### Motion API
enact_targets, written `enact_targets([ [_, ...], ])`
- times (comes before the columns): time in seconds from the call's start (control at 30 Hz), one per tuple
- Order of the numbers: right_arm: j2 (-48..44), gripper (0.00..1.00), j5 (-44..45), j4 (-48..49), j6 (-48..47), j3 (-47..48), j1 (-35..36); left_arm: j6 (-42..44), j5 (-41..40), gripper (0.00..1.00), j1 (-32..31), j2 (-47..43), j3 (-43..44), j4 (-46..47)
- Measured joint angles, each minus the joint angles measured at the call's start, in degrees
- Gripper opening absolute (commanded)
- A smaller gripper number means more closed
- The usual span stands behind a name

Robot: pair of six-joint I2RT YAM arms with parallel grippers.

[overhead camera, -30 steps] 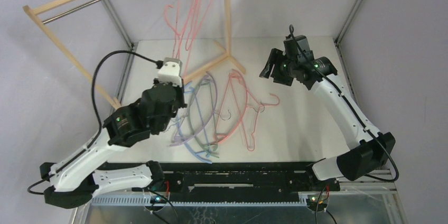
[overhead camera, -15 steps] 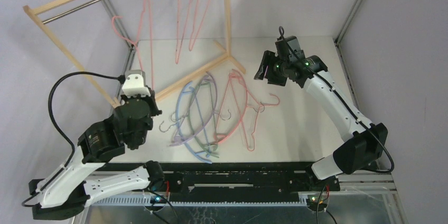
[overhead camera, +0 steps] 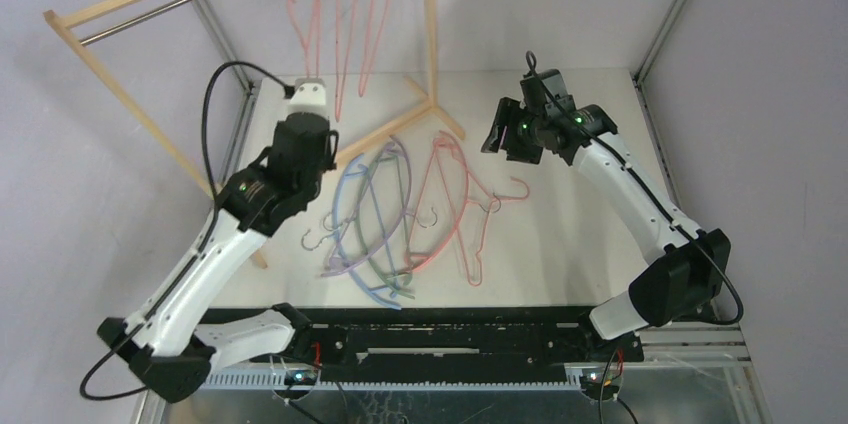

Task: Organize the hangers
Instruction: Place the hanger at the clothesline.

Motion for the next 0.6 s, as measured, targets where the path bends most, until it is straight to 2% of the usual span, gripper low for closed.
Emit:
enact_targets([
  [0.23,-1.01,0.67,-0.63,0.04,-0.04,-1.84,-1.88,6.91,3.04,0.00,1.53,7.48,7.15,5.90],
  [0.6,-1.03,0.67,-1.53,0.07,-0.48,-1.84,-3.76,10.32,6.12,0.00,6.29,13.49,11.15,9.75],
])
